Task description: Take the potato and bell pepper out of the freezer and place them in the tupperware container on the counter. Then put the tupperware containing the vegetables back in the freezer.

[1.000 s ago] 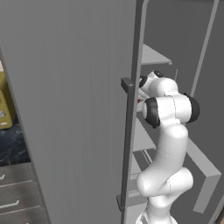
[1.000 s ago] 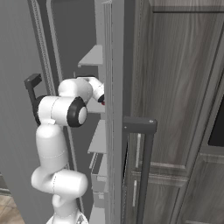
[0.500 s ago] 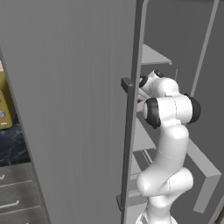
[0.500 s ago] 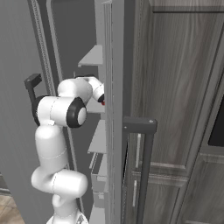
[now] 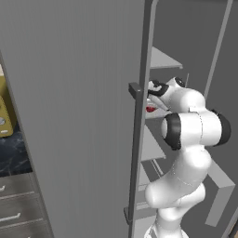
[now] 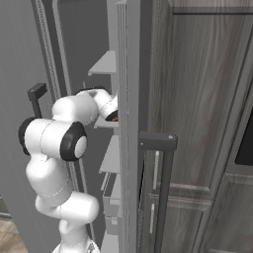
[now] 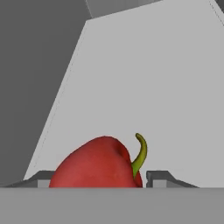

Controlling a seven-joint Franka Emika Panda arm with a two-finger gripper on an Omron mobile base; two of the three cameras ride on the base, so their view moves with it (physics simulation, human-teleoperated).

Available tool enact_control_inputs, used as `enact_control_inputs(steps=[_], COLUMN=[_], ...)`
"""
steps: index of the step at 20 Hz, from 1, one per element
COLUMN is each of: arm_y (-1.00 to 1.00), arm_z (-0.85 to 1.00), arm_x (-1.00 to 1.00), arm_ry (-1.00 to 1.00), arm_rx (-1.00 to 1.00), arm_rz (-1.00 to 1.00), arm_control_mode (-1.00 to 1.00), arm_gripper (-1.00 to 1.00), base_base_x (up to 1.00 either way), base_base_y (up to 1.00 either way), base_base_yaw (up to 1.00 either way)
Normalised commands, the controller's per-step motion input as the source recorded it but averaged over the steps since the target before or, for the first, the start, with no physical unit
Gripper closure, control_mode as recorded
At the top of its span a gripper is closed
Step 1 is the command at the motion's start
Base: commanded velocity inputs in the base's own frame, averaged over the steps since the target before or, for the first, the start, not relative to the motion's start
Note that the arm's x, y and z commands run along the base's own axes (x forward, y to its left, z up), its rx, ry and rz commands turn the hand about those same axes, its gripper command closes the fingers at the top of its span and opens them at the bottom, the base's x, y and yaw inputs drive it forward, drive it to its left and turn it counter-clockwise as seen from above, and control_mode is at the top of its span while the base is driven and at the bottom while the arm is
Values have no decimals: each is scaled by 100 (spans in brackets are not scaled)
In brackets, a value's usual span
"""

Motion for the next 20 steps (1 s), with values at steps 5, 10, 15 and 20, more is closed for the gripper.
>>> enact_control_inputs(steps=[5,10,15,20], arm_y=[0,0,0,-1], arm_z=[54,62,78,64], arm_x=[-96,-89,-88,-99], arm_ry=[-6,0,7,1], arm_rx=[-7,-11,-12,-8], arm_rz=[0,0,0,0], arm_control_mode=[-100,-100,-100,-100], arm_gripper=[100,100,100,100], base_base_x=[0,0,0,0], base_base_y=[0,0,0,0], base_base_yaw=[0,0,0,0])
